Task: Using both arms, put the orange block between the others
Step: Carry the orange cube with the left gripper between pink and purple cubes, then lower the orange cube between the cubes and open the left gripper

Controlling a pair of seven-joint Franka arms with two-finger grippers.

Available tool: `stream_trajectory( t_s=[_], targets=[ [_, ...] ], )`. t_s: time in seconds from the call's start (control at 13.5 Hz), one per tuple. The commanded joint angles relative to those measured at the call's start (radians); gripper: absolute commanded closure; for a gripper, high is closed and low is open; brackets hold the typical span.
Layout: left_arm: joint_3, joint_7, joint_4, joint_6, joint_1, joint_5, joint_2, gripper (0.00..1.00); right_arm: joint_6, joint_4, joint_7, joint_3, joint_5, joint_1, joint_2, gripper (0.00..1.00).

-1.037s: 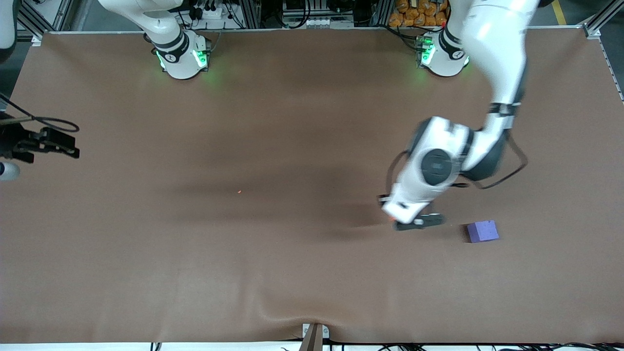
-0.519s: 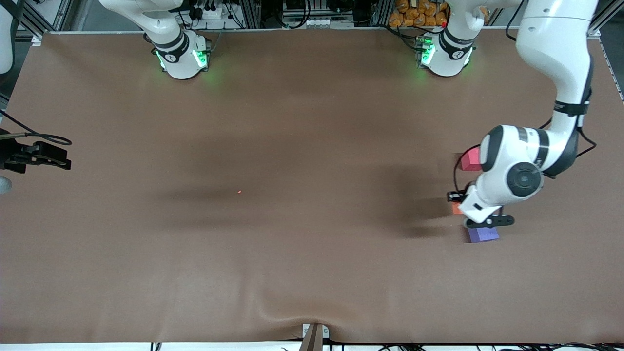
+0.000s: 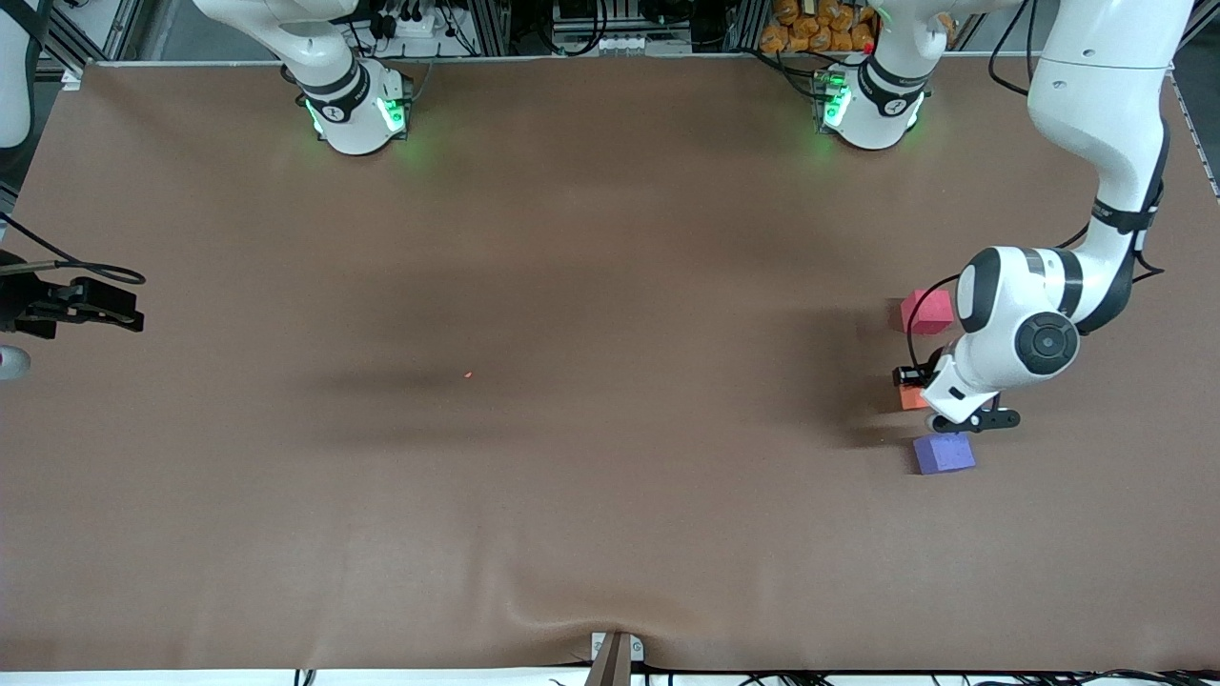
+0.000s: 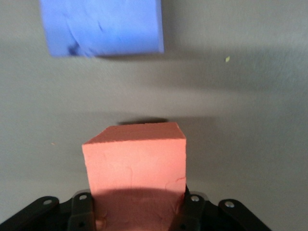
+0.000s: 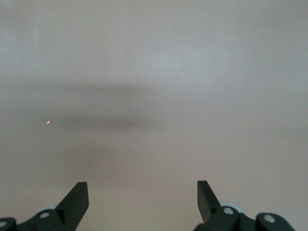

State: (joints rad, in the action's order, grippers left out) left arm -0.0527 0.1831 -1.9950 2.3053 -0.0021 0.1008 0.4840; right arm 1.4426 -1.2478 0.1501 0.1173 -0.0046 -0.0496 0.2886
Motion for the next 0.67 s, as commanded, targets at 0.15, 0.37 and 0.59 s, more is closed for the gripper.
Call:
stream_trajectory(
  t_s=[0.15, 0.37, 0.59],
  targets=[
    [-0.007, -0.063, -0.094, 0.100, 0.066, 0.033, -0.038, 1.00, -0.028, 0.002, 0.005, -0.005, -0.012, 0.011, -0.012, 0.00],
    [-0.009, -0.099, -0.114, 0.126, 0.085, 0.033, -0.038, 1.00, -0.030, 0.007, 0.005, -0.005, -0.008, 0.020, -0.016, 0.00],
    [-0.009, -0.099, -0.117, 0.125, 0.083, 0.033, -0.038, 1.00, -0.036, 0.007, 0.005, -0.005, 0.003, 0.022, -0.016, 0.00]
  ],
)
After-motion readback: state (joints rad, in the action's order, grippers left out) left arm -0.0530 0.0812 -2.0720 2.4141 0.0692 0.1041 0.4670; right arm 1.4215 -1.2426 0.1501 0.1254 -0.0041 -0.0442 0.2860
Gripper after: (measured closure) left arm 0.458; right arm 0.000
